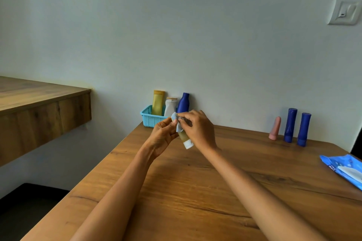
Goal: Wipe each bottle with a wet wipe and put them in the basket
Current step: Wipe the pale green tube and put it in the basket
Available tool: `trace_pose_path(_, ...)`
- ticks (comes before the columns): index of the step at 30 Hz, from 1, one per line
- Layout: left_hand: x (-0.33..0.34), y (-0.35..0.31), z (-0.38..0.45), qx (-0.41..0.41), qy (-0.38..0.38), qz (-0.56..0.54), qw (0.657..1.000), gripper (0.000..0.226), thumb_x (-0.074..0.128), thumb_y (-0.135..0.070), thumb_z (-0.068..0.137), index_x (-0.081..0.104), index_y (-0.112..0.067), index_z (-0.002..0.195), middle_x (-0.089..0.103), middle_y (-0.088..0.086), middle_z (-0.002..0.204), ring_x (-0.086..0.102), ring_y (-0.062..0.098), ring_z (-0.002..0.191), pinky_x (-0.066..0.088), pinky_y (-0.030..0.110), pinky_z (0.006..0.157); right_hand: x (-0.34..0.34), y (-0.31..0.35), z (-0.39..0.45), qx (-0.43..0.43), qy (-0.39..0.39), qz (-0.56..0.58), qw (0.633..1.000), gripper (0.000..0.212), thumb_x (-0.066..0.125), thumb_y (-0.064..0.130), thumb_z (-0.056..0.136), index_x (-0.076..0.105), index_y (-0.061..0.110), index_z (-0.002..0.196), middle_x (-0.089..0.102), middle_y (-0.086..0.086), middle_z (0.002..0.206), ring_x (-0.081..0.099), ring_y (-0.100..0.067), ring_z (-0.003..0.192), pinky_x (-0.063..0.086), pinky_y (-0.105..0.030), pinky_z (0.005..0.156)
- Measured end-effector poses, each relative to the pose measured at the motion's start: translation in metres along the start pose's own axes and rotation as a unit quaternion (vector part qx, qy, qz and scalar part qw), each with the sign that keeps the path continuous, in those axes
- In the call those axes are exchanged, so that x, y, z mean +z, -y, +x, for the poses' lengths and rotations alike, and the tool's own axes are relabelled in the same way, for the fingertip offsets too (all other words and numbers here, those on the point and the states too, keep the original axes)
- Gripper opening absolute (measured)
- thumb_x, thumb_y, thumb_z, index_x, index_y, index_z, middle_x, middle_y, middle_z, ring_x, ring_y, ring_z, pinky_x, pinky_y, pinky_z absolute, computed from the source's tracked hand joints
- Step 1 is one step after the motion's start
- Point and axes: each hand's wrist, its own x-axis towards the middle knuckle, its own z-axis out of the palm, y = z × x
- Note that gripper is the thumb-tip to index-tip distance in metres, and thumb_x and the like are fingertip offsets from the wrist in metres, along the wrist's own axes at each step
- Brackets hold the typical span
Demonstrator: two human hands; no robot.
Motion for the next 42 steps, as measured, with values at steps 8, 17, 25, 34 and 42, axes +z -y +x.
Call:
trace_pose_path(8, 0.005, -0.001, 0.000, -0.010, 0.005, 0.045, 0.999, 0.032, 0.061, -0.017, 0.078, 0.064, -0.009, 0.109, 0.073, 0.003, 0.093, 0.069, 0.015, 0.087, 0.057, 0.028, 0.078, -0.003, -0.006, 0.014, 0.094, 0.068, 0.054, 0.992, 0.026, 0.048, 0.031, 0.095, 0.066, 0.020, 0.110, 0.067, -0.003, 0.103, 0.059, -0.017, 0.093, 0.040, -0.021, 0.064)
trace_pose_path(17, 0.007, 0.004, 0.000, 0.052, -0.062, 0.227, 0.970, 0.031, 0.071, -0.023, 0.077, 0.067, -0.025, 0.108, 0.071, -0.010, 0.100, 0.065, 0.005, 0.096, 0.052, 0.019, 0.076, -0.010, -0.006, 0.009, 0.126, 0.101, 0.140, 0.977, 0.022, 0.066, 0.035, 0.084, 0.071, 0.025, 0.103, 0.072, 0.003, 0.095, 0.064, -0.009, 0.084, 0.052, -0.023, 0.066)
trace_pose_path(25, 0.015, 0.003, 0.001, 0.069, -0.083, 0.308, 0.945, 0.046, 0.075, -0.017, 0.076, 0.061, -0.020, 0.119, 0.069, 0.001, 0.103, 0.067, 0.011, 0.091, 0.052, 0.017, 0.070, -0.013, 0.000, 0.031, 0.180, 0.115, 0.071, 0.974, 0.020, 0.062, 0.036, 0.087, 0.070, 0.026, 0.103, 0.070, 0.000, 0.100, 0.060, -0.011, 0.078, 0.041, -0.021, 0.058)
trace_pose_path(34, 0.021, 0.006, 0.004, 0.084, -0.096, 0.332, 0.935, 0.053, 0.076, -0.010, 0.077, 0.057, -0.009, 0.127, 0.066, 0.011, 0.113, 0.064, 0.024, 0.101, 0.054, 0.034, 0.088, -0.018, -0.002, 0.035, 0.157, 0.116, 0.067, 0.979, 0.020, 0.061, 0.033, 0.088, 0.071, 0.025, 0.103, 0.072, -0.002, 0.094, 0.065, -0.018, 0.085, 0.044, -0.022, 0.064)
trace_pose_path(42, 0.013, 0.003, 0.001, 0.082, -0.090, 0.225, 0.967, 0.034, 0.072, -0.018, 0.077, 0.066, -0.021, 0.111, 0.070, -0.003, 0.104, 0.067, 0.006, 0.095, 0.054, 0.021, 0.079, -0.009, -0.012, 0.011, 0.129, 0.073, 0.231, 0.962, 0.018, 0.065, 0.021, 0.085, 0.072, 0.019, 0.102, 0.072, 0.002, 0.098, 0.064, -0.006, 0.087, 0.051, -0.015, 0.073)
